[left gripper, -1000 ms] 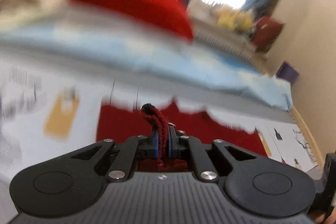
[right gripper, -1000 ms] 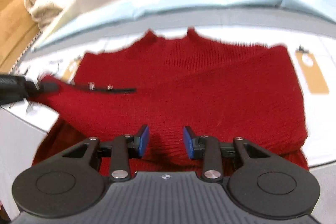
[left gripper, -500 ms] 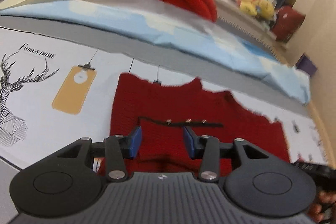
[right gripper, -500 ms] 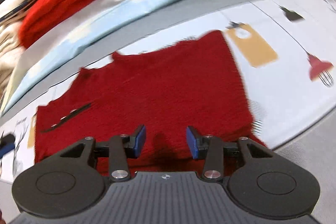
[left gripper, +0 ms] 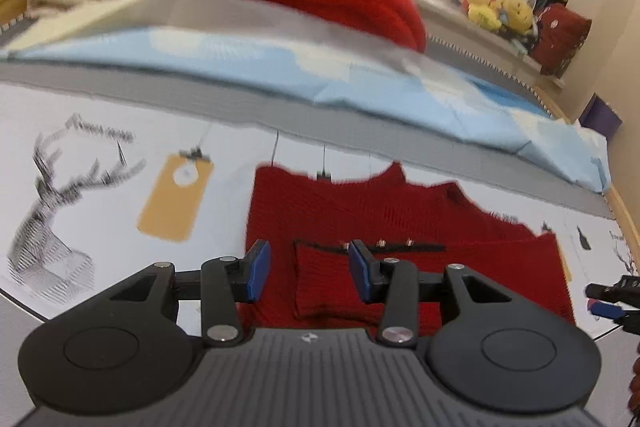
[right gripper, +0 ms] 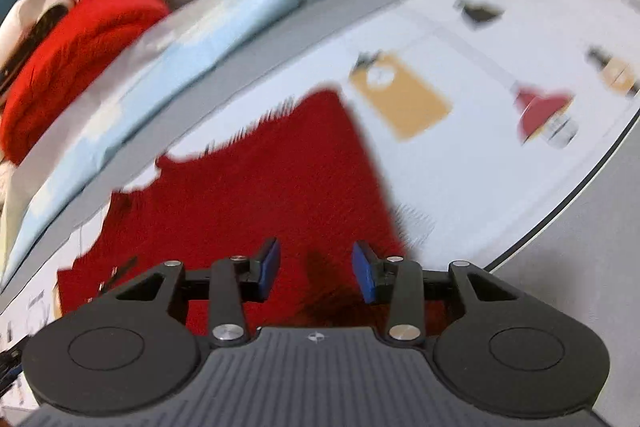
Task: Fold small clothes
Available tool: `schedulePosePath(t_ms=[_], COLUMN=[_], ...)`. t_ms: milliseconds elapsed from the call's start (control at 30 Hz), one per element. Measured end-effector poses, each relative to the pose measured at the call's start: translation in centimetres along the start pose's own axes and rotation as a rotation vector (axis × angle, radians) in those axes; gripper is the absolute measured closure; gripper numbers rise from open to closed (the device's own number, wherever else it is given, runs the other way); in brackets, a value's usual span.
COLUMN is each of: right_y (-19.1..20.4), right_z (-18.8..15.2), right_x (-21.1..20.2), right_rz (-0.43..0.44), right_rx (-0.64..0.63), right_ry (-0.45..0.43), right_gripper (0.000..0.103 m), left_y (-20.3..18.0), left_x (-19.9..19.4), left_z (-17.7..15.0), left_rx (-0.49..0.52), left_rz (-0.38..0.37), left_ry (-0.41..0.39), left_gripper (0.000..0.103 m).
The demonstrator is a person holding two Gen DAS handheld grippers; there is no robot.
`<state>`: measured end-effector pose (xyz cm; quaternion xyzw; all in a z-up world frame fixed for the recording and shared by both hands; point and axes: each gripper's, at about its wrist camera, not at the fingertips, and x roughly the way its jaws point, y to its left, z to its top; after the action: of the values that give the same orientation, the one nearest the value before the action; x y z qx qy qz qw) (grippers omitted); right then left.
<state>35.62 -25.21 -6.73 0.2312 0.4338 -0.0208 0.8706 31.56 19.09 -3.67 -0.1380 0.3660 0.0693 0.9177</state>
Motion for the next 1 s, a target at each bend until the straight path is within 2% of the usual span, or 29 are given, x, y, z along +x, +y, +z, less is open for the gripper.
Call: schedulePosePath(t_ms=[167, 300, 367, 500, 600, 667, 767, 900, 967, 1000], right_y=[-0.7, -0.8, -0.9, -1.5, -3.5, -5.1, -8.6, -13.0, -14.8, -15.7], right_z=[1.2, 0.9, 0.2, -2.6, -5.9, -8.1, -11.8, -16.8, -18.1, -18.3], right_x=[-4.5, -8.7, -11.3, -17.9, -23.0, -25.4, -26.8, -25.5, -23.4, -22.9], right_rz=[0.021, 0.032, 0.051, 0.113, 0.177, 0.173, 0.152, 0.073, -0.012, 0.006], right_rx=[-0.009, -0.082, -0.106, -0.146, -0.209, -0.243, -0.245, -0.17, -0.114, -0.067], right_ry=[-0.095, -0.171, -0.207, -0.268, -0.309, -0.335, -0.314, -0.265, -0.119, -0.081], right_gripper=[0.06, 0.06, 0.06, 0.059, 0.059, 0.059, 0.058, 0.058, 0.058, 0.058], left_y=[-0.4, -0.8, -0.8, 0.0, 0.0, 0.4, 1.5, 3.6, 4.6, 5.0], left_x=[-4.6, -8.2, -9.9, -14.9, -18.8, -21.6, -24.4, -24.8, -23.9, -23.3], left_z=[0.6, -0.4, -1.2, -3.3, -5.5, -7.9, -12.3, -18.2, -20.8, -21.6], left_rx=[0.066, 0.172, 0.199, 0.191, 0.23, 0.248, 0.251, 0.193, 0.174, 0.17], left_rz=[0.014, 0.045, 0.044, 0.001, -0.009, -0.027, -0.051, -0.075, -0.048, -0.028], left_ry=[-0.105, -0.192, -0.207, -0.204, -0.213, -0.214, -0.193, -0.079, -0.033, -0.01], left_gripper=[0.056, 0.056, 0.056, 0.056, 0.056, 0.056, 0.056, 0.059, 0.063, 0.063])
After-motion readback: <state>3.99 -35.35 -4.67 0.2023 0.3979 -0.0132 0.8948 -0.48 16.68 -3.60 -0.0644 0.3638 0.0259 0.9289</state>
